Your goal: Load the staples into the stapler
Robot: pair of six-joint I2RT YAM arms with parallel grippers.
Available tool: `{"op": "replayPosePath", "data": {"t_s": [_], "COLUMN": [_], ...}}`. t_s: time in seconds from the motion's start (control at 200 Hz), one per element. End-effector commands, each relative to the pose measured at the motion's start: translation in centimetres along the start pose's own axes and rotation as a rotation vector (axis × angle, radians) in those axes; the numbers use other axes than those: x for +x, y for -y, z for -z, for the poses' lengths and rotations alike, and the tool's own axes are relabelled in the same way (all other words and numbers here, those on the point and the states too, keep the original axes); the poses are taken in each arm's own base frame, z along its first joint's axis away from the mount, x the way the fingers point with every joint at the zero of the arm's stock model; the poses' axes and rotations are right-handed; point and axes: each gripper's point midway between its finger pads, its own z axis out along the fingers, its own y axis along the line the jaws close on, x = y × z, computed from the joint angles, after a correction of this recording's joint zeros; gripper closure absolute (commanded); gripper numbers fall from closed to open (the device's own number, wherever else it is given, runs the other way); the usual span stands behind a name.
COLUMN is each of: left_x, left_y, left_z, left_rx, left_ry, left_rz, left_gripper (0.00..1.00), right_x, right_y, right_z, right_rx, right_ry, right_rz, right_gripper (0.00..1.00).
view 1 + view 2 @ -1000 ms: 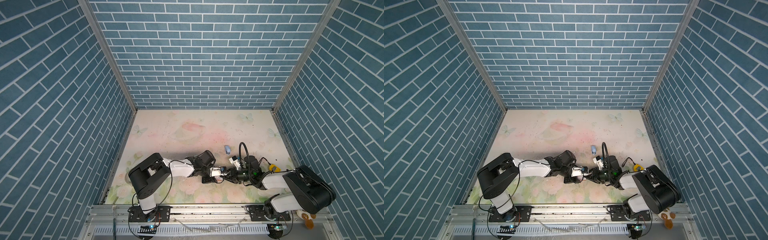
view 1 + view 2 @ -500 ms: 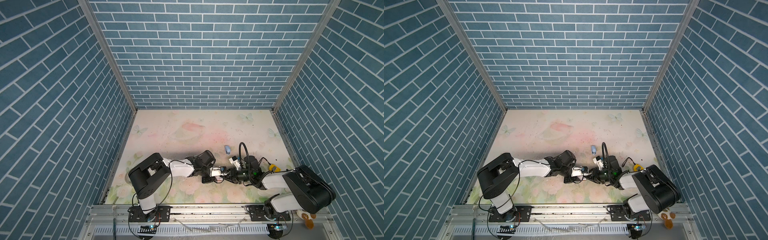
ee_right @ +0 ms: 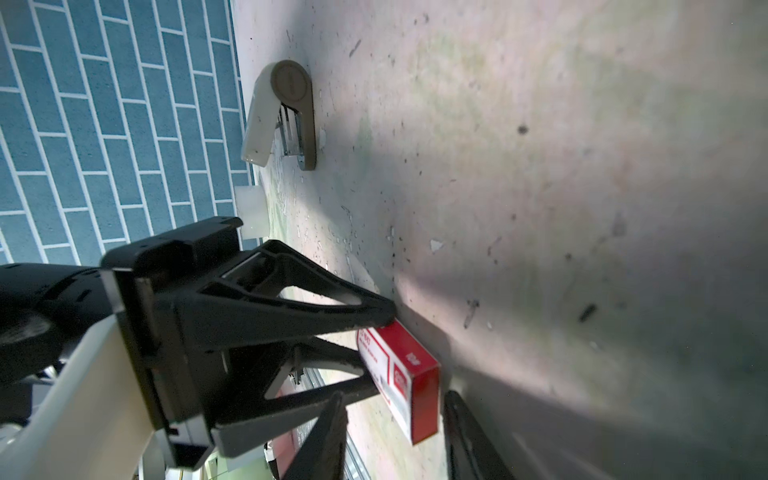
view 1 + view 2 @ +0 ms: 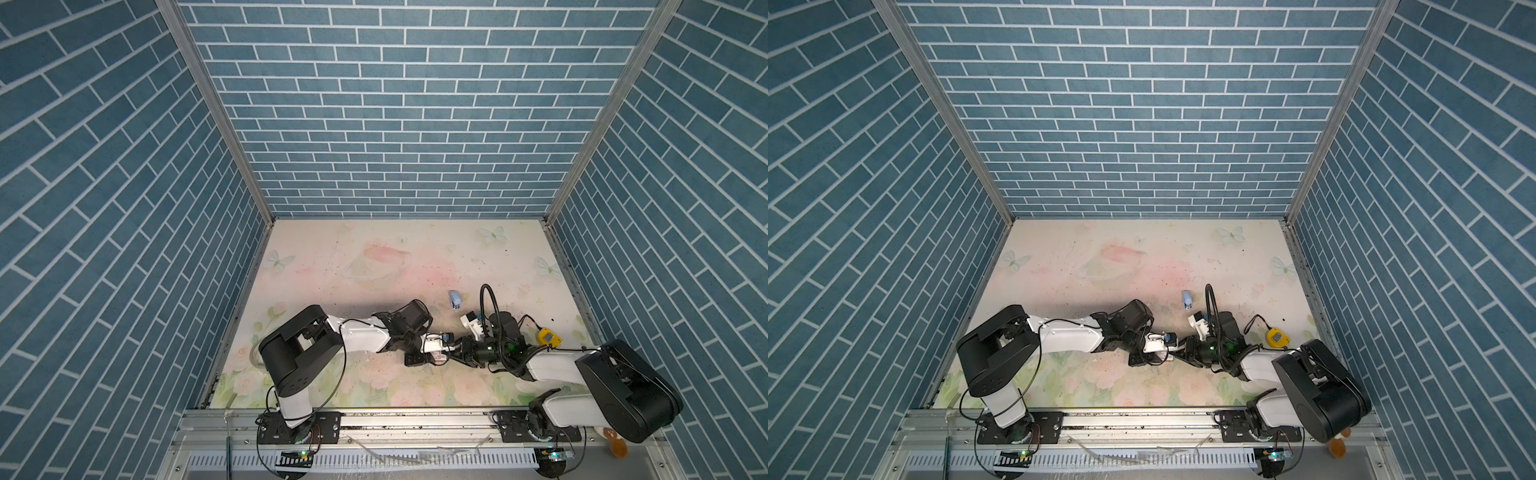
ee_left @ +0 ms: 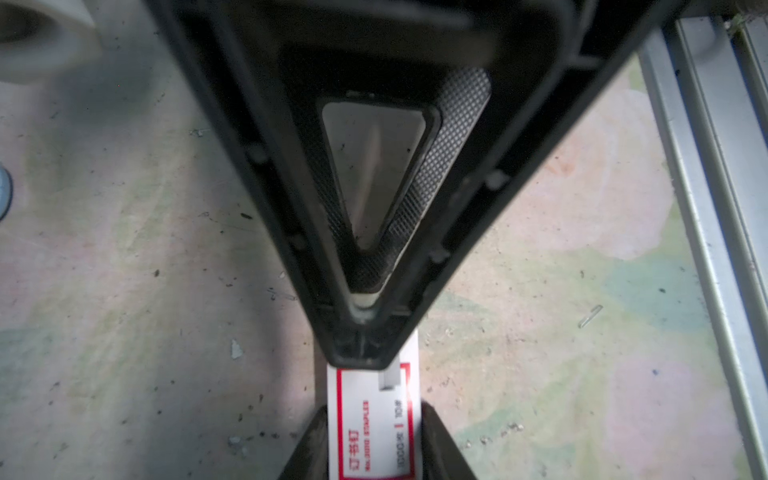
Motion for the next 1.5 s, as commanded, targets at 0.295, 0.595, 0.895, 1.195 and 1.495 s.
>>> {"op": "replayPosePath", "data": {"t_s": [0.295,0.595,0.895,1.195,1.495], "left_x": [4.1,4.2,4.2,4.1,4.1], "left_y": [2.0,2.0,2.1,2.2,2.1], "left_z": [-1.0,-1.1,-1.3,-1.3,-1.2], "left_rx": [0.079,0.08,0.085,0.095,0.093], "left_ry": [-0.138,-0.142,-0.143,-0.142,-0.143], "left_rz": [0.063,0.061,0.063,0.061,0.062], "left_gripper": [0.63,0.65,0.65,0.66,0.63], "right_x": [0.0,-0.3,0.4,0.4,0.6], "right_y": [-0.2,-0.5,0.0,-0.3,0.5], "right_z": [-0.2,-0.5,-0.6,-0.9,-1.2], "right_rx": [-0.023,-0.05,-0.054,-0.081,-0.061], "right_ry": [-0.006,-0.004,-0.033,-0.05,-0.06], "right_rz": [0.012,0.012,-0.003,-0.002,-0.027], "right_gripper": [0.62,0.63,0.63,0.63,0.63]}}
